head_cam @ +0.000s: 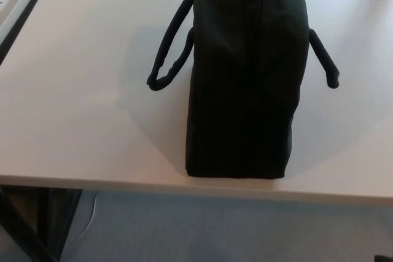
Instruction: A lunch bag is kept on the middle of the desk and the robot uses both its hands to grab the opening of the bag from the left and right and moves its hands away from each other to spread the bag open
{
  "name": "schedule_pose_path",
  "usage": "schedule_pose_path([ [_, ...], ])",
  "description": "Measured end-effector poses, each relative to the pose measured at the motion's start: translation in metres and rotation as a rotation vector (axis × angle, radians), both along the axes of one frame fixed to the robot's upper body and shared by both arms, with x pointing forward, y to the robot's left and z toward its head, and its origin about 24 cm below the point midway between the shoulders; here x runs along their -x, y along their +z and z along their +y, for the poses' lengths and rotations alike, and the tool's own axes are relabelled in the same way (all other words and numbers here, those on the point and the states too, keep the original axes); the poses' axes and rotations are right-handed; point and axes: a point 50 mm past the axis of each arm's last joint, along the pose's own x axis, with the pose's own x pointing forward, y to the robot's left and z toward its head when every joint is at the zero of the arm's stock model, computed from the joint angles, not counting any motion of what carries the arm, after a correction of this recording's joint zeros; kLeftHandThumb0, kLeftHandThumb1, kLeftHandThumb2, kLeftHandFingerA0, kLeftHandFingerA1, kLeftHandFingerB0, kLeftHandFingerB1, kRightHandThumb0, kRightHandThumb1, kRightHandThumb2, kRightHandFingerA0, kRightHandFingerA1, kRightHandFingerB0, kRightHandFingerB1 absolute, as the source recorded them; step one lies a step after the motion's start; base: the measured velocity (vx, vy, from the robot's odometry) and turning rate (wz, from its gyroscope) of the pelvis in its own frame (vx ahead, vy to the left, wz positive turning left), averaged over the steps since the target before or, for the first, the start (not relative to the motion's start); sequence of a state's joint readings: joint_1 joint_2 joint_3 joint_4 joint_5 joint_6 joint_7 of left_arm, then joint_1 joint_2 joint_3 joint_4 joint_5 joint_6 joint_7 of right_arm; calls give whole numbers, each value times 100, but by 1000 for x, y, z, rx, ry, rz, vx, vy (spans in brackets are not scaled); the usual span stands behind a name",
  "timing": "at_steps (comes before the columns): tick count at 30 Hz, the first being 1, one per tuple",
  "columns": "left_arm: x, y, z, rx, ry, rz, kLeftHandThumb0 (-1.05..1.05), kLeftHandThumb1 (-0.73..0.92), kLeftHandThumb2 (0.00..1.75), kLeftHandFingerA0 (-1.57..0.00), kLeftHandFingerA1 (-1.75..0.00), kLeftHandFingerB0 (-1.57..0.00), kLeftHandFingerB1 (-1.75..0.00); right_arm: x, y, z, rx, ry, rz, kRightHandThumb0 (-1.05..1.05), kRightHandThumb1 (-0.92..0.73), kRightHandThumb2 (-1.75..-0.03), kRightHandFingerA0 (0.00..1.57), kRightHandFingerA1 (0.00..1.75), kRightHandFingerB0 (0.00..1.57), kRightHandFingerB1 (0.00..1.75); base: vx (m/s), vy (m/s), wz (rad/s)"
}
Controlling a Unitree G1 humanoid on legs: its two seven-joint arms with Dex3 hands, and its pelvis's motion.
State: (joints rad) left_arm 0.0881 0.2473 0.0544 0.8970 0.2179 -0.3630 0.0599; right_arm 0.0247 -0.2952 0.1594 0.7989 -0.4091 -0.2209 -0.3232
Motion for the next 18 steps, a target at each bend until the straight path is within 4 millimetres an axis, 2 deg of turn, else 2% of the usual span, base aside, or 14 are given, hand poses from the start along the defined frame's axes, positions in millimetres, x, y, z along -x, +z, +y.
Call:
schedule_pose_path([
  [1, -1, 1, 0, -1, -1, -10, -11, 38, 87, -38, -58, -13, -48, -1, 1, 0, 5, 6, -11, -30, -58, -61, 64, 49, 27, 34, 0, 0, 0],
  [3, -5, 5, 1, -7, -2, -54, -5, 39, 88, -32, -56, -12, -48, -4, 5, 2, 26, 27, -58, -24, -43, -88, 38, 58, 12, 47, 0, 0, 0],
  [5, -6, 9, 1, -25, 6, -99, -1, 42, 91, -22, -52, -9, -48, -6, 9, 2, 43, 41, -100, -35, -54, -65, 18, 36, 11, 32, 0, 0, 0],
  [6, -7, 10, 2, -34, 9, -116, -1, 42, 91, -22, -52, -9, -48, -6, 10, 1, 50, 44, -115, -35, -54, -65, 18, 36, 11, 32, 0, 0, 0],
  [7, -8, 13, 3, -47, 16, -142, 2, 63, 60, -30, -32, -18, -29, -6, 12, 0, 60, 48, -137, -21, -56, -99, 1, 48, 0, 49, 0, 0, 0],
  [9, -10, 17, 6, -71, 24, -180, 5, 44, 92, -22, -52, -5, -46, -6, 15, 0, 73, 55, -167, -18, -44, -91, 1, 48, 0, 48, 0, 0, 0],
  [10, -11, 19, 7, -84, 27, -195, 5, 44, 92, -22, -52, -5, -46, -6, 17, -1, 78, 56, -179, -18, -44, -91, 1, 48, 0, 48, 0, 0, 0],
  [11, -13, 24, 11, -109, 32, -225, 7, 65, 61, -28, -32, -14, -27, -7, 20, -3, 88, 56, -206, -17, -45, -90, 1, 48, 0, 49, 0, 0, 0],
  [12, -13, 25, 11, -115, 34, -232, 9, 46, 95, -13, -48, 0, -43, -7, 21, -4, 91, 55, -212, -16, -45, -90, 1, 48, 0, 49, 0, 0, 0],
  [14, -17, 35, 18, -160, 49, -293, 7, 65, 64, -30, -33, -10, -28, -10, 31, -10, 116, 48, -270, -15, -45, -90, 1, 48, 0, 49, 0, 0, 0],
  [15, -19, 40, 20, -180, 56, -320, 7, 66, 63, -36, -34, -9, -28, -10, 34, -13, 126, 49, -282, -18, -47, -54, 13, 30, 6, 25, 0, 0, 0],
  [16, -21, 43, 22, -195, 60, -340, 6, 45, 93, -79, -103, 0, -44, -10, 35, -14, 132, 51, -289, -14, -45, -90, 0, 48, 0, 48, 0, 0, 0],
  [17, -23, 50, 26, -218, 68, -375, 6, 66, 62, -68, -144, -15, -28, -10, 39, -17, 140, 51, -308, -14, -45, -90, 0, 48, 0, 49, 0, 0, 0],
  [18, -26, 57, 29, -239, 75, -412, 6, 66, 62, -68, -144, -15, -28, -11, 43, -20, 150, 50, -328, -14, -45, -90, 0, 48, 0, 49, 0, 0, 0],
])
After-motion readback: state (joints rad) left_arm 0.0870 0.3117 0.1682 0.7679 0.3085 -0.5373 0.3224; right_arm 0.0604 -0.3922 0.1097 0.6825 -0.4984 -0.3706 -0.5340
